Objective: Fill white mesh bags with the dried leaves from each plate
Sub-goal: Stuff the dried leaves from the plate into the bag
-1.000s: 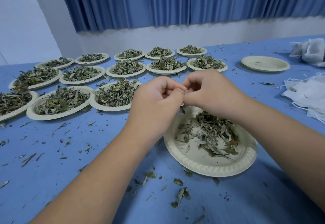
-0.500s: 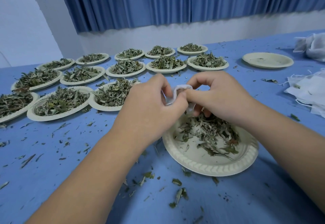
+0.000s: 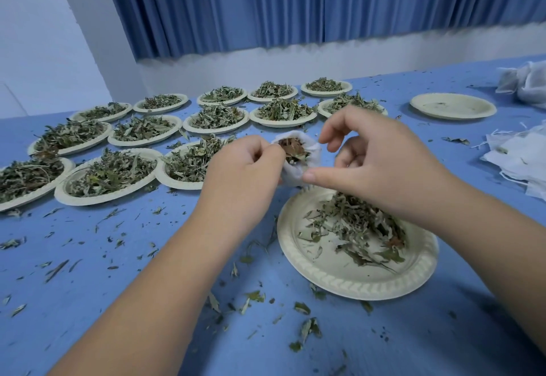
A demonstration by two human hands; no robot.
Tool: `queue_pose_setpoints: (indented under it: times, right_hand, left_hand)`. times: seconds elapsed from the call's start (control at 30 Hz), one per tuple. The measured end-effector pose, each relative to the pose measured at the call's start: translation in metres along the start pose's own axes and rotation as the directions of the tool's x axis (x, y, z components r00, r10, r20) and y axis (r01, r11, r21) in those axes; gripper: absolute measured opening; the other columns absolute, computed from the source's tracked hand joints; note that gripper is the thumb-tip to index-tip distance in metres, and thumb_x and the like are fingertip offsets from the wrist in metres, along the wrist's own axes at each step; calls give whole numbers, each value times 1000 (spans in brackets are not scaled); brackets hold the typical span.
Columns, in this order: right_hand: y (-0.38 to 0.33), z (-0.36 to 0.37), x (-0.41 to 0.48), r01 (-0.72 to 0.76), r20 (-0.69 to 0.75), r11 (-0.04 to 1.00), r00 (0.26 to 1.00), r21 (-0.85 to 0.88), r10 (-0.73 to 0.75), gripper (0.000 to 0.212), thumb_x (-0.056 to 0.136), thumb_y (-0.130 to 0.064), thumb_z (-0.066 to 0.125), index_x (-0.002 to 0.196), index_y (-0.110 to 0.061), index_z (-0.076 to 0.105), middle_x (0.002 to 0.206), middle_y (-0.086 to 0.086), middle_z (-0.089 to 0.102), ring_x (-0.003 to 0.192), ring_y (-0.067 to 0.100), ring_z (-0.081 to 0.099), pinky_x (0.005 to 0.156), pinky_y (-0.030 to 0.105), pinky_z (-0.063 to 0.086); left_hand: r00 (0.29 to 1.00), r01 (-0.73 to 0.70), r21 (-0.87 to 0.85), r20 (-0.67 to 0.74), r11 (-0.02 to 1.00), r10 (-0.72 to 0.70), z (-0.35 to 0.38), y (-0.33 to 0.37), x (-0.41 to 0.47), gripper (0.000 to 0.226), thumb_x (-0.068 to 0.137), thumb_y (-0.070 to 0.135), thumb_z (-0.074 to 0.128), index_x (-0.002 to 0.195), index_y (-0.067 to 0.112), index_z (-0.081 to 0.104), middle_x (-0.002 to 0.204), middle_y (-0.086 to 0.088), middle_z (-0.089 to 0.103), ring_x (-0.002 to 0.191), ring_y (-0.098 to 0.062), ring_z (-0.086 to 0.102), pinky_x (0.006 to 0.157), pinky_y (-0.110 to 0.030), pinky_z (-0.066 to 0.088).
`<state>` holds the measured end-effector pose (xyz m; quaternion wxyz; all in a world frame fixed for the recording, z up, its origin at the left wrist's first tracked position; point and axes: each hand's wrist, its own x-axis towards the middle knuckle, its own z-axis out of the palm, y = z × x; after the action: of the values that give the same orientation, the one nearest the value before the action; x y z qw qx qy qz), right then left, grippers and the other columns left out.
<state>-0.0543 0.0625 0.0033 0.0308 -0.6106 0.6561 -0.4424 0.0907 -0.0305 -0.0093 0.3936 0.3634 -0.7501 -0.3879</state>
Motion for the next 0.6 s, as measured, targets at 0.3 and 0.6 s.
queue_pose_setpoints:
  times: [0.3, 0.6]
  right_hand:
    - [5, 6, 2, 51, -23, 992, 998, -113, -54, 8, 75, -23, 77, 74, -25, 70, 70, -13, 59, 66, 1, 54, 62, 9, 39]
    - [5, 6, 3, -27, -51, 992, 998, 124, 34, 10, 73, -22, 80, 65, -24, 73, 57, -18, 59, 54, -2, 48, 53, 8, 35]
  left_hand:
    - [998, -54, 42, 32, 998, 53, 5, -2, -2, 29, 90, 26, 54, 66, 12, 58, 69, -9, 64, 49, -7, 43, 48, -22, 36]
    - [981, -187, 69, 71, 980, 182, 8, 1, -7, 27, 93, 22, 53, 72, 6, 58, 73, -14, 64, 59, -20, 51, 54, -29, 39]
